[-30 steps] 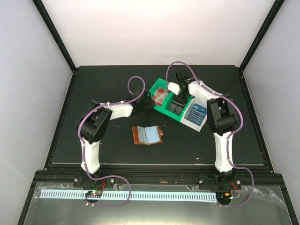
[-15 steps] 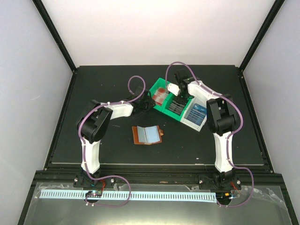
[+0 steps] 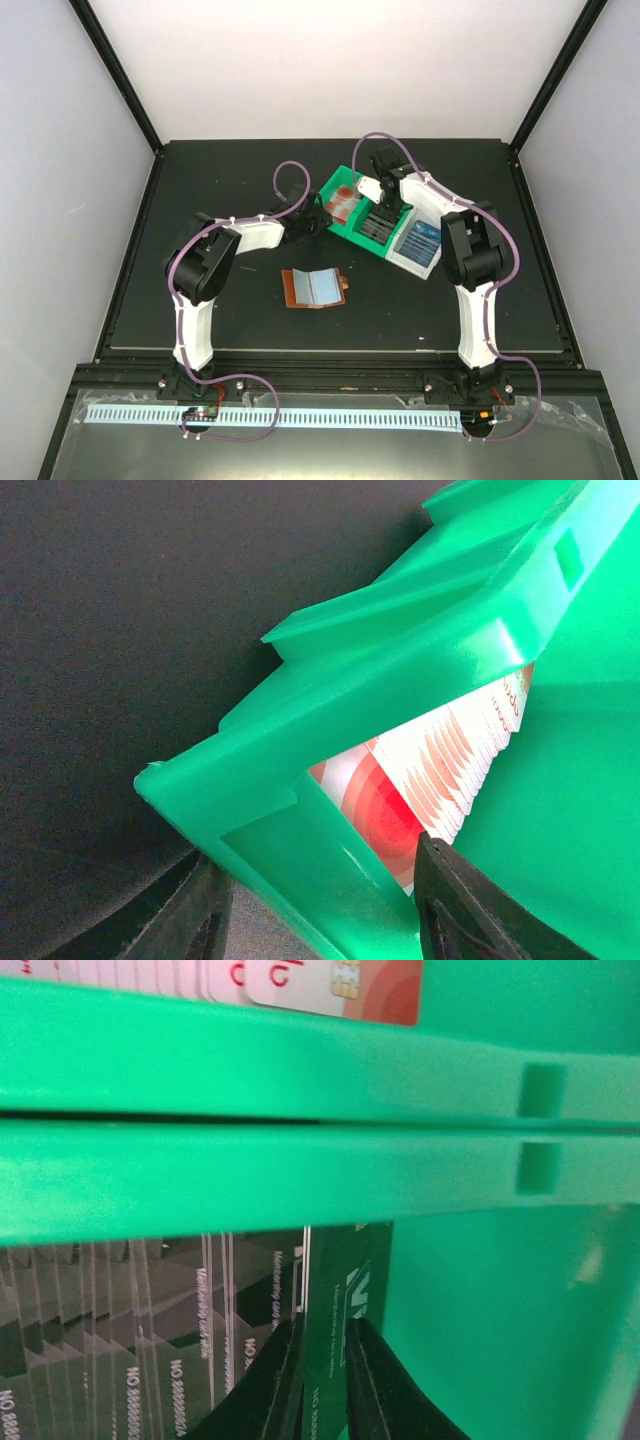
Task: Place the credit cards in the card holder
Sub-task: Pick up the credit card from the storage box.
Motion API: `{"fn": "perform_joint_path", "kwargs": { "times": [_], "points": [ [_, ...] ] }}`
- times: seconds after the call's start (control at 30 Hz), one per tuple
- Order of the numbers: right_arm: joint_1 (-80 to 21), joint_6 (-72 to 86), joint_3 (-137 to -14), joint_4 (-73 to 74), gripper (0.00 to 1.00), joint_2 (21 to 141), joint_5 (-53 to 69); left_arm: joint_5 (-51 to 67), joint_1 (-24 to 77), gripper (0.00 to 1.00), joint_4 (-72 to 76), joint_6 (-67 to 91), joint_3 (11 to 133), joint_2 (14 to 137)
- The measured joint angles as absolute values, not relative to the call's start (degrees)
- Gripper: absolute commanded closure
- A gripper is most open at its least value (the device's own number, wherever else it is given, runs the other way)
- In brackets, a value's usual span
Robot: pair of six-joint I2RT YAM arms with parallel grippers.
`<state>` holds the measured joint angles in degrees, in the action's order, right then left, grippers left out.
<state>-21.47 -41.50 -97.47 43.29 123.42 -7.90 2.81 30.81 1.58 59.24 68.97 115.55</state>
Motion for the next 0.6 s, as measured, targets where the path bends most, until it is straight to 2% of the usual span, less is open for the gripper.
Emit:
{"fn": "perform_joint_path", "kwargs": {
  "times": [0.43, 0.6],
  "points": [
    [-19.7, -43.0, -95.4, 41.1, 0.82, 122.1, -13.8, 3.6, 30.5, 0.51, 1.8, 59.2, 69.0, 115.6],
    [-19.7, -43.4, -95.4, 41.1, 0.72, 122.1, -13.0, 3.8, 30.4, 0.51, 1.8, 59.2, 69.0, 115.7]
  ]
}}
